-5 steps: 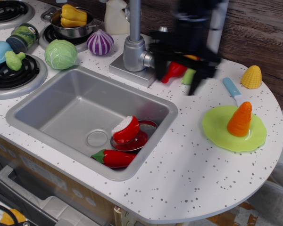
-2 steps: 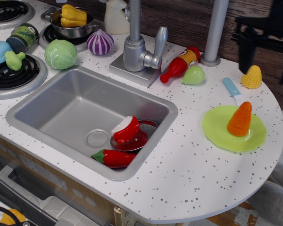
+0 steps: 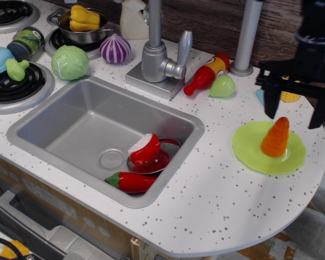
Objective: Take carrot off plate
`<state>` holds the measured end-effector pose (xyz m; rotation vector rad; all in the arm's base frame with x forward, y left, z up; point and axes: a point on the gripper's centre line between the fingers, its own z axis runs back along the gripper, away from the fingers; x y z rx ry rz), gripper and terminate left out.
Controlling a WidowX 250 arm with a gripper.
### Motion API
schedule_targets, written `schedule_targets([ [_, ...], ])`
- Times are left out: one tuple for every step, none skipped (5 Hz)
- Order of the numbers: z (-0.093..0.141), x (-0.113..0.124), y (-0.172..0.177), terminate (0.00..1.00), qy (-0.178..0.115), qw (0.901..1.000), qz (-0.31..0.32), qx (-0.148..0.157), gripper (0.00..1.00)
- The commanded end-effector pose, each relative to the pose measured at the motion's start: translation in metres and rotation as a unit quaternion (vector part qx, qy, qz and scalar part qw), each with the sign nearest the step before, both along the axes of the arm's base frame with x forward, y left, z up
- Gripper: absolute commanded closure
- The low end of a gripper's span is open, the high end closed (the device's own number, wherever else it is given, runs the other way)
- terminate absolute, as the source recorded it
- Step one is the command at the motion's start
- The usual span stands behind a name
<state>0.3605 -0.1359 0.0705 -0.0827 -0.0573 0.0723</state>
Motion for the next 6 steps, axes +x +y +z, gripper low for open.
schedule_targets([
  [0.007,0.003,0.008,0.0,-0.058,0.998,-0.006,-0.024,0.0],
  [0.001,0.004,0.007,0.0,-0.067,0.9973,-0.008,-0.03,0.0],
  [-0.003,0.007,0.005,0.0,-0.078,0.9965,-0.006,-0.031,1.0],
  [0.003,0.014,0.001,0.0,-0.095,0.9952,-0.011,-0.017,1.0],
  [0.006,0.016,-0.003,0.0,-0.102,0.9947,-0.01,-0.009,1.0],
  [0.014,0.011,0.003,0.0,-0.09,0.9959,-0.004,0.012,1.0],
])
